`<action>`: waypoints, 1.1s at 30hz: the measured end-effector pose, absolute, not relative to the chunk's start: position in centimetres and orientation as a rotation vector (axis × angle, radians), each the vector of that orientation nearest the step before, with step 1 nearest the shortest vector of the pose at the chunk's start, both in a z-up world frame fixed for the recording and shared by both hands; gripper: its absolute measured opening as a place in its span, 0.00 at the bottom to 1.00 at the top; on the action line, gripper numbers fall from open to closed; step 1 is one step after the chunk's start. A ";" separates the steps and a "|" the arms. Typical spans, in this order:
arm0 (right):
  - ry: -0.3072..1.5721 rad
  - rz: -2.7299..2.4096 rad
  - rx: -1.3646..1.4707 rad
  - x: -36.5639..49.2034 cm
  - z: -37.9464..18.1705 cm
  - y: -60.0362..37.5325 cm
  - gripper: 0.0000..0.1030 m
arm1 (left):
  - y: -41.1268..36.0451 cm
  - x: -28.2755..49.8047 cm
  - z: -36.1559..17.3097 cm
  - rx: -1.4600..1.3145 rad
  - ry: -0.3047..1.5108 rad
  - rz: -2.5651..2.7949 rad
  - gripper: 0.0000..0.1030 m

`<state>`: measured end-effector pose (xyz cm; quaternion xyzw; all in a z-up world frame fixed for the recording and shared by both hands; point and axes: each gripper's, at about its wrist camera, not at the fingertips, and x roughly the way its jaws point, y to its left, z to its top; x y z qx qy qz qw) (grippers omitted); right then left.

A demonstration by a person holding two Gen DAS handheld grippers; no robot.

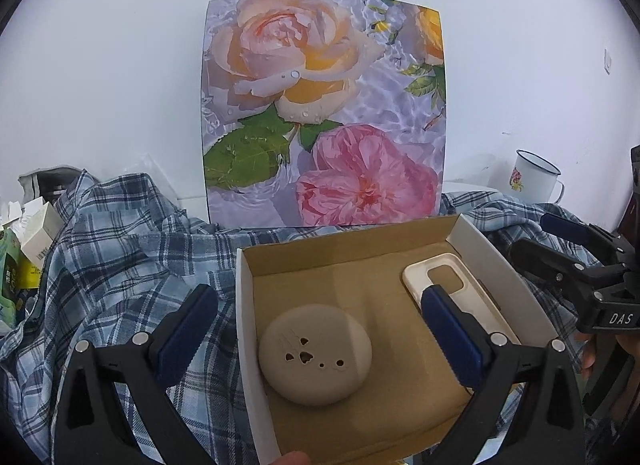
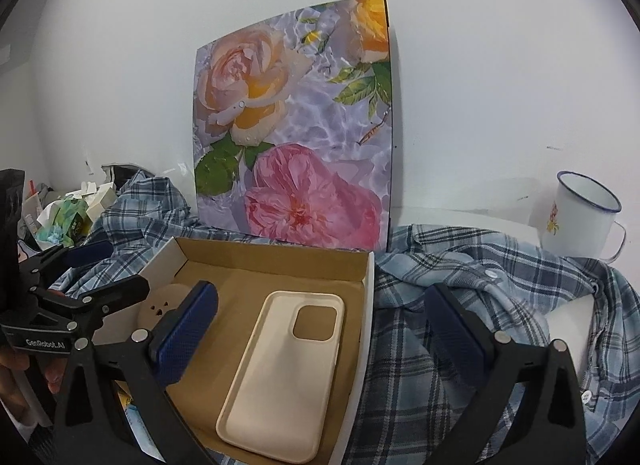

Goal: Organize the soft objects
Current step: 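Lower the pad and phone case into the white box and open both grippers, then withdraw both grippers up from the box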

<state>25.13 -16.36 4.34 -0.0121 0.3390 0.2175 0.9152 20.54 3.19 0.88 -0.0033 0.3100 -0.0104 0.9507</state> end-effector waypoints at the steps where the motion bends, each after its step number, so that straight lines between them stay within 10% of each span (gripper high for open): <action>1: 0.695 0.449 -0.029 25.1 4.5 -16.4 1.00 | 3.2 20.5 1.0 -0.011 0.629 -0.025 1.00; 33: 0.452 0.516 -0.103 19.1 13.3 -15.4 1.00 | 3.0 14.8 10.1 -0.004 0.402 -0.094 1.00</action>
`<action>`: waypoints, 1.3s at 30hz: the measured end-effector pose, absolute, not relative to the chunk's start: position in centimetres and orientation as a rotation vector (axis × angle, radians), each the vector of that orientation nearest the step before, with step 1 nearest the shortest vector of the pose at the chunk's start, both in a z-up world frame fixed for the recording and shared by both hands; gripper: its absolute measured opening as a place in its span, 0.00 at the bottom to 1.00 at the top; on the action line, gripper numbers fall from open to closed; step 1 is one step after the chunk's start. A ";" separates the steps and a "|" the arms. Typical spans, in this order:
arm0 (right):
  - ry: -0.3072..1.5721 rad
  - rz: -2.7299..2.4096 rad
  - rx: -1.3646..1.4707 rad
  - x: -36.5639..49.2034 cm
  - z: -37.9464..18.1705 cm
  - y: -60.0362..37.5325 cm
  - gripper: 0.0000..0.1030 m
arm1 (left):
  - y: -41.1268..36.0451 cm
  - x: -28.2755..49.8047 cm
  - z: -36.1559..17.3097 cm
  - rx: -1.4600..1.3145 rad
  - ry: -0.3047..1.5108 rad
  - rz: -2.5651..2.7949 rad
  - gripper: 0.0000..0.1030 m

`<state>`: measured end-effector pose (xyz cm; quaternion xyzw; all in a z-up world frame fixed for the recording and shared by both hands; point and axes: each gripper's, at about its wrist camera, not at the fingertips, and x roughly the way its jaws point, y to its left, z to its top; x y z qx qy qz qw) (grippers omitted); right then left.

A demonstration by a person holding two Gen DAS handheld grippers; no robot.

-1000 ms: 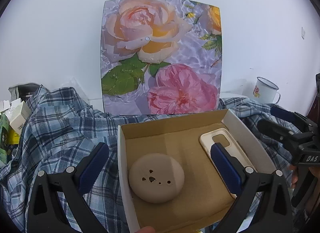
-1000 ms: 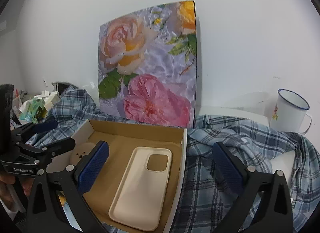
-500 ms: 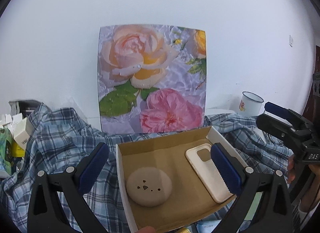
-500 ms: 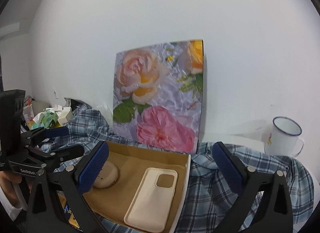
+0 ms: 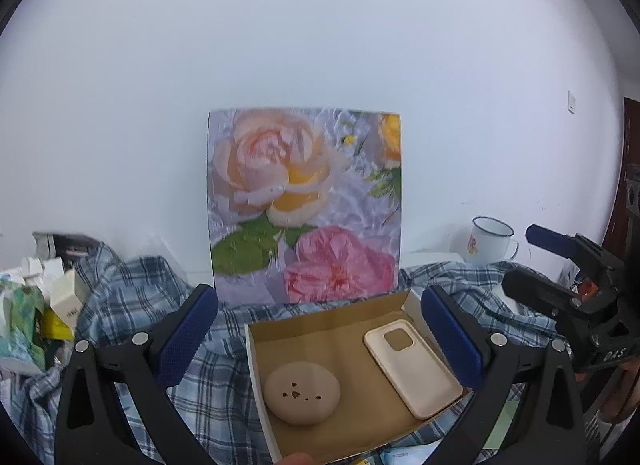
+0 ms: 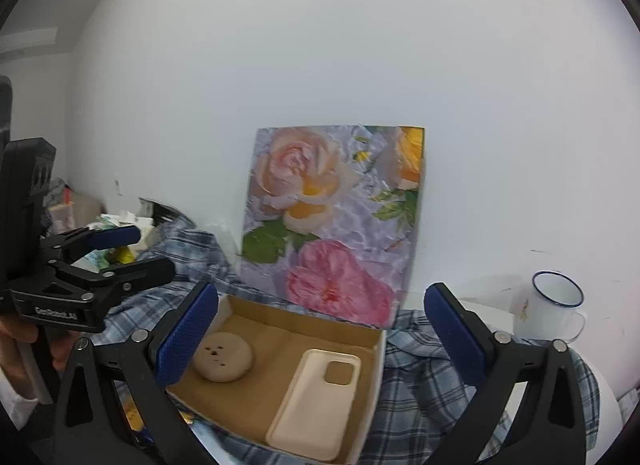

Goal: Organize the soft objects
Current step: 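Withdraw both grippers up from the box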

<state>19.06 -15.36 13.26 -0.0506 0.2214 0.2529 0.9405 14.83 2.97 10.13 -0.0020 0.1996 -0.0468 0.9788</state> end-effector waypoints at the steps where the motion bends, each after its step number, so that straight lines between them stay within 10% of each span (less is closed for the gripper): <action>1: 0.450 0.526 -0.096 18.9 13.5 -15.4 1.00 | 2.9 14.6 10.5 -0.001 0.396 -0.095 1.00; 18: 0.427 0.562 -0.111 12.1 17.7 -18.7 1.00 | 1.6 7.5 11.1 0.035 0.398 -0.193 1.00; 39: 0.666 0.693 -0.089 11.0 7.7 -19.3 1.00 | 3.1 9.2 0.9 0.036 0.698 -0.208 1.00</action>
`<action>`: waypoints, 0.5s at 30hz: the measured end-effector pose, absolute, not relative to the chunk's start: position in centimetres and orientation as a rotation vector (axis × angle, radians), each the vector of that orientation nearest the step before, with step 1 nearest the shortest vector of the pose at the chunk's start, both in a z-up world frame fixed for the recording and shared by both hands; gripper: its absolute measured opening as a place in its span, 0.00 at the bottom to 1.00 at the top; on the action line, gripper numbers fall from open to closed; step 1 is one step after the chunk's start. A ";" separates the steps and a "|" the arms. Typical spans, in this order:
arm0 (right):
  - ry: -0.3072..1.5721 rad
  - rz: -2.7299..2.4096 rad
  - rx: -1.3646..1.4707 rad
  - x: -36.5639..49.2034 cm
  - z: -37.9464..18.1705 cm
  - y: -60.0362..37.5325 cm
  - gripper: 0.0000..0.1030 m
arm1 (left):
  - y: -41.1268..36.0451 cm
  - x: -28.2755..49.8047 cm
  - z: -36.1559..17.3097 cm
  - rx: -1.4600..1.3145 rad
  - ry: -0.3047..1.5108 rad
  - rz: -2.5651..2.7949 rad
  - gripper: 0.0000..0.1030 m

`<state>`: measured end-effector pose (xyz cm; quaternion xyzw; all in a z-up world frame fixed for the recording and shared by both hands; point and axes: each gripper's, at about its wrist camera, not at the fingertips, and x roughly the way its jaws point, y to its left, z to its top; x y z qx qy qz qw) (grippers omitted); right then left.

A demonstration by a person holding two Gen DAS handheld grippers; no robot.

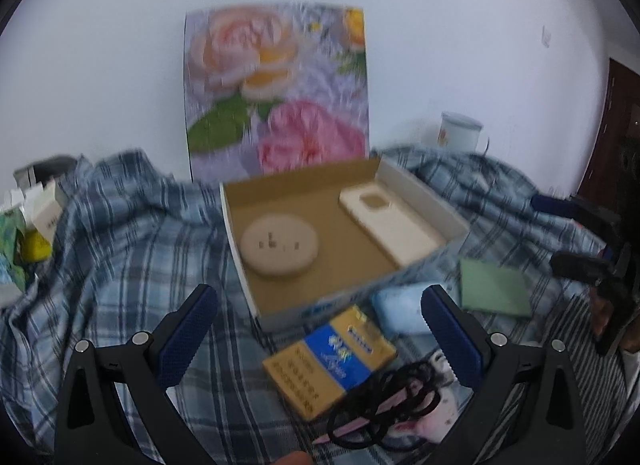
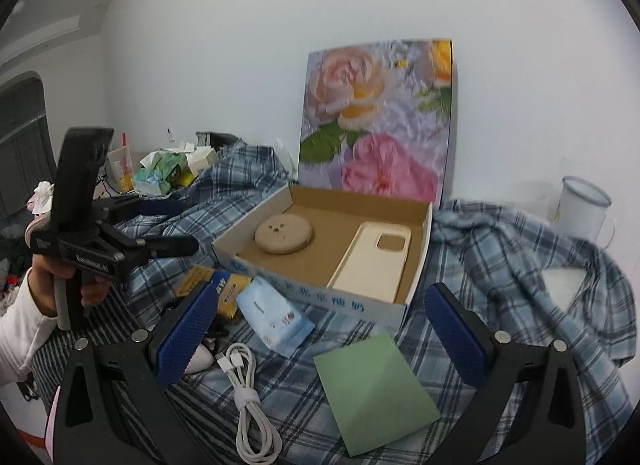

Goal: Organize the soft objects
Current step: 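Withdraw both grippers up from the box, then grasp the gold-and-blue cigarette pack with the left gripper and lift it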

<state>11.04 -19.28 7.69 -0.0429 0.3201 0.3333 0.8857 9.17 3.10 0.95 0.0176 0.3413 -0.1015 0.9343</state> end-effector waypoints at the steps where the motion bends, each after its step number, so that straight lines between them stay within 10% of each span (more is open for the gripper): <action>1: 0.677 0.695 -0.081 11.2 7.4 -19.4 1.00 | 3.0 9.4 0.5 0.035 0.723 -0.213 1.00; 15: 0.728 0.694 -0.111 11.5 6.1 -18.6 1.00 | 0.7 11.2 -3.9 0.109 0.923 -0.176 1.00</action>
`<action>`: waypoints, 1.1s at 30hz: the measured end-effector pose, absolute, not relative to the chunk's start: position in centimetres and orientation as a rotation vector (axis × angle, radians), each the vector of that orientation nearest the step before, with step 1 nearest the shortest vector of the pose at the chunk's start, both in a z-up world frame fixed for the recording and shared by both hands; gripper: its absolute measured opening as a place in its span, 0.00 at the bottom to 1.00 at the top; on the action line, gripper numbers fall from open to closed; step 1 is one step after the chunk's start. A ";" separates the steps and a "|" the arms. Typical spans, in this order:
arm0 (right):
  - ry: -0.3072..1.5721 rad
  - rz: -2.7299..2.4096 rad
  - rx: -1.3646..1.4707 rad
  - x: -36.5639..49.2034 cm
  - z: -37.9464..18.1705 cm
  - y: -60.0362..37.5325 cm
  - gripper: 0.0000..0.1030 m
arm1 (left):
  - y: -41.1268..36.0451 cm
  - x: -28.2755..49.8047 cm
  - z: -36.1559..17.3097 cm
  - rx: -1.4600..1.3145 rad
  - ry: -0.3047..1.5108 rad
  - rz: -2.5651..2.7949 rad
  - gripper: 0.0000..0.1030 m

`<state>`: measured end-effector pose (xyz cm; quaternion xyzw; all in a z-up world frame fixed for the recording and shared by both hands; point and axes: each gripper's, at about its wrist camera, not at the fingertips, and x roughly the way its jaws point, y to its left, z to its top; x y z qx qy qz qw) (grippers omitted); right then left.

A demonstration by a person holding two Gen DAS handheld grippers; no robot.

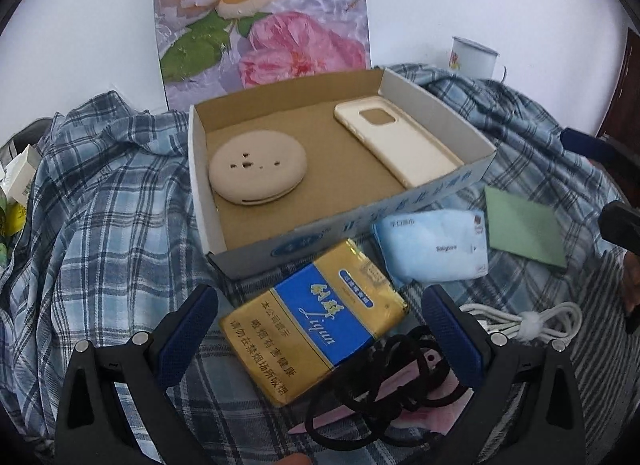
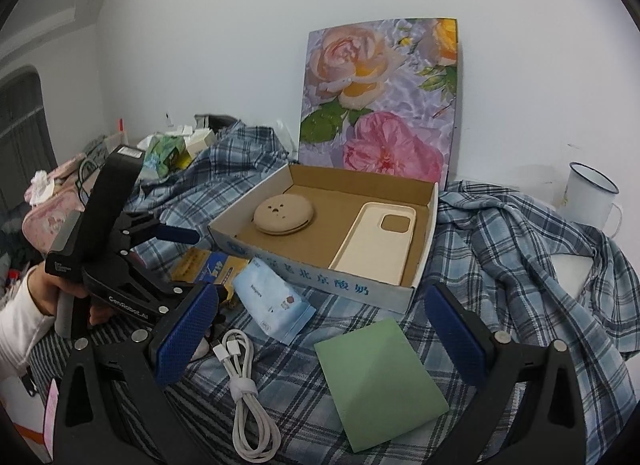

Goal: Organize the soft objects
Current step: 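Grasp the gold-and-blue cigarette pack with the left gripper and lift it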

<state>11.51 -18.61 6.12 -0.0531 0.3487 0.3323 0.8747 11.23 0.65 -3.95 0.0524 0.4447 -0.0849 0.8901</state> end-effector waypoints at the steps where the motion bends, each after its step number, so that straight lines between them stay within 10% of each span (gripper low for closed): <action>1: 0.731 0.696 -0.120 11.5 6.1 -18.4 1.00 | 0.6 11.3 -4.2 0.114 0.931 -0.173 1.00; 33: 0.769 0.695 -0.089 12.0 5.7 -18.7 1.00 | 1.6 9.7 -1.9 0.048 0.794 -0.178 0.97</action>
